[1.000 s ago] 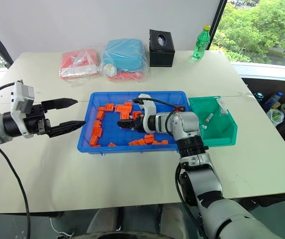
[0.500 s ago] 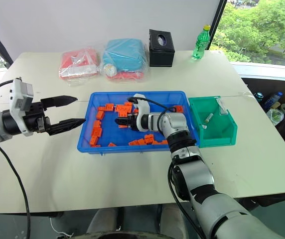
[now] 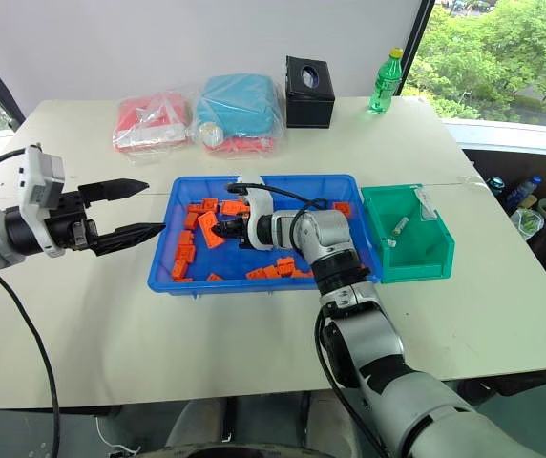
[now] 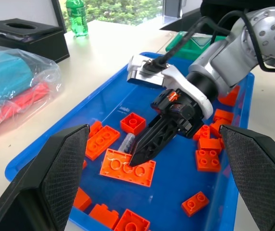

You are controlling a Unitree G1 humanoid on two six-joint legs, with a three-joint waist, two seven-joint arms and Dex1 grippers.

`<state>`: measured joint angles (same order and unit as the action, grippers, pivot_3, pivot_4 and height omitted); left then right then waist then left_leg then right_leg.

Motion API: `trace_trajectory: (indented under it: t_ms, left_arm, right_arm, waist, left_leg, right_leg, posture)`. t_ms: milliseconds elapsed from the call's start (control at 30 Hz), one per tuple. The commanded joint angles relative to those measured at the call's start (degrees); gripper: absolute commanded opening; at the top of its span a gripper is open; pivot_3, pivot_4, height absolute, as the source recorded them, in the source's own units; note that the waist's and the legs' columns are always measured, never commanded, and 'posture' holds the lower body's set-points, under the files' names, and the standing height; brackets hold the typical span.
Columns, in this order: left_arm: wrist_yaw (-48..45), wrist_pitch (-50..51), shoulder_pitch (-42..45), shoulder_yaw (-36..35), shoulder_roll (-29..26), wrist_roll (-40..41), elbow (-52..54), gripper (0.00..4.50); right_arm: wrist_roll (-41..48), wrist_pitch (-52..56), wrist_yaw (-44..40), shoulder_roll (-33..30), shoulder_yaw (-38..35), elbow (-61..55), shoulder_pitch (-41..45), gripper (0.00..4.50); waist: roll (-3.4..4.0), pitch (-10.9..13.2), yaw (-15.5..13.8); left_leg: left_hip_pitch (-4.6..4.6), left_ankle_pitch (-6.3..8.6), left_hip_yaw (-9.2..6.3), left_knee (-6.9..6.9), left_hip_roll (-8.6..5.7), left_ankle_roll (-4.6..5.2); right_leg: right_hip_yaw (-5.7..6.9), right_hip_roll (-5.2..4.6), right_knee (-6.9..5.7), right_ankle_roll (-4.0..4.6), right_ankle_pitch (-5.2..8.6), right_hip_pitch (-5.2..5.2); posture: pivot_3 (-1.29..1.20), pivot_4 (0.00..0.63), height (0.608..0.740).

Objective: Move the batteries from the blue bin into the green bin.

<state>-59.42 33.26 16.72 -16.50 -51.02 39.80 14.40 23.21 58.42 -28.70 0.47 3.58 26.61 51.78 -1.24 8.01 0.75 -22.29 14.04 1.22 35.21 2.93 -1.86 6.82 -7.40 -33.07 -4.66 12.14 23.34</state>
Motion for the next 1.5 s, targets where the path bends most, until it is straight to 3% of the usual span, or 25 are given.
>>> trace_trajectory:
  t_ms: [33, 100, 400, 600, 767, 1000, 1233, 1500]
  left_arm:
    - [0.5, -1.0, 0.9, -0.8, 0.1, 0.0, 0.7, 4.50]
    - [0.6, -1.2, 0.9, -1.0, 0.2, -0.1, 0.7, 4.50]
    - [1.9, -0.5, 1.3, -1.3, 0.6, 0.5, 2.0, 4.50]
    - [2.1, -0.2, 0.8, -1.8, 0.3, 0.8, 2.4, 4.50]
    - [2.3, -0.1, 0.8, -1.2, 0.8, 1.0, 2.9, 4.50]
    - [1.7, -0.1, 1.2, -0.6, 0.5, 1.2, 3.2, 4.50]
    - [1.6, 0.4, 0.7, -1.1, -0.2, 1.6, 4.0, 4.50]
    - [0.9, 1.5, -0.3, -0.4, -0.4, 2.7, 6.3, 4.50]
  right_arm:
    - [0.8, 1.3, -2.5, -1.0, 1.5, -5.4, 0.9, 0.03]
    - [1.1, 2.3, -3.8, 0.0, 3.4, -6.0, 1.4, 0.03]
    - [-3.2, -1.6, -2.6, 4.5, 7.9, -2.5, 2.9, 4.45]
    - [-6.9, -6.3, -13.7, -7.3, 14.5, -8.5, 7.5, 4.45]
    - [-13.9, -18.8, -23.0, -14.7, 22.6, -7.2, 8.4, 4.45]
    - [-21.0, -30.9, -23.1, -13.2, 24.9, 3.9, 7.9, 4.45]
    - [-23.8, -37.3, -20.1, -9.0, 21.6, 17.9, 10.0, 4.45]
    - [-24.7, -37.8, -22.0, -6.6, 17.4, 32.3, 14.1, 4.45]
  waist:
    - [0.00, 0.0, 0.0]
    - [0.00, 0.0, 0.1]
    - [0.00, 0.0, -0.2]
    - [-0.01, 0.0, -0.3]
    - [-0.03, 0.0, 0.4]
    - [-0.05, 0.0, 0.1]
    - [-0.05, 0.0, 0.0]
    - [-0.05, 0.0, 0.2]
  left_leg:
    - [-0.01, 0.00, 0.00, 0.00, 0.00, 0.00]
    - [-0.01, 0.00, 0.00, 0.00, 0.00, 0.00]
    - [0.00, 0.00, -0.03, -0.04, 0.03, 0.00]
    - [-0.09, 0.01, -0.07, 0.06, -0.03, -0.02]
    - [-0.09, 0.02, 0.02, -0.12, -0.01, -0.03]
    - [0.04, 0.00, -0.03, -0.06, 0.10, -0.06]
    - [-0.02, -0.01, -0.02, -0.03, 0.05, -0.10]
    - [0.02, -0.01, -0.03, -0.03, 0.07, -0.10]
  right_leg:
    - [0.00, 0.00, 0.00, 0.00, 0.00, 0.00]
    - [0.00, 0.00, 0.00, 0.00, 0.00, 0.01]
    - [0.00, 0.05, -0.02, 0.00, 0.00, 0.06]
    - [-0.04, 0.05, 0.46, 0.01, 0.01, 0.07]
    - [-0.04, 0.07, 0.44, -0.03, -0.01, -0.04]
    - [-0.05, 0.18, -0.02, -0.01, 0.02, 0.06]
    - [-0.15, 0.18, 0.02, 0.05, -0.03, 0.04]
    - [-0.16, 0.22, 0.00, 0.01, 0.00, 0.02]
  posture:
    - [0.00, 0.150, 0.733]
    - [0.00, 0.150, 0.733]
    - [0.00, 0.150, 0.733]
    - [0.00, 0.150, 0.733]
    - [0.00, 0.150, 0.733]
    - [0.00, 0.150, 0.733]
    - [0.00, 0.150, 0.733]
    - [0.00, 0.150, 0.733]
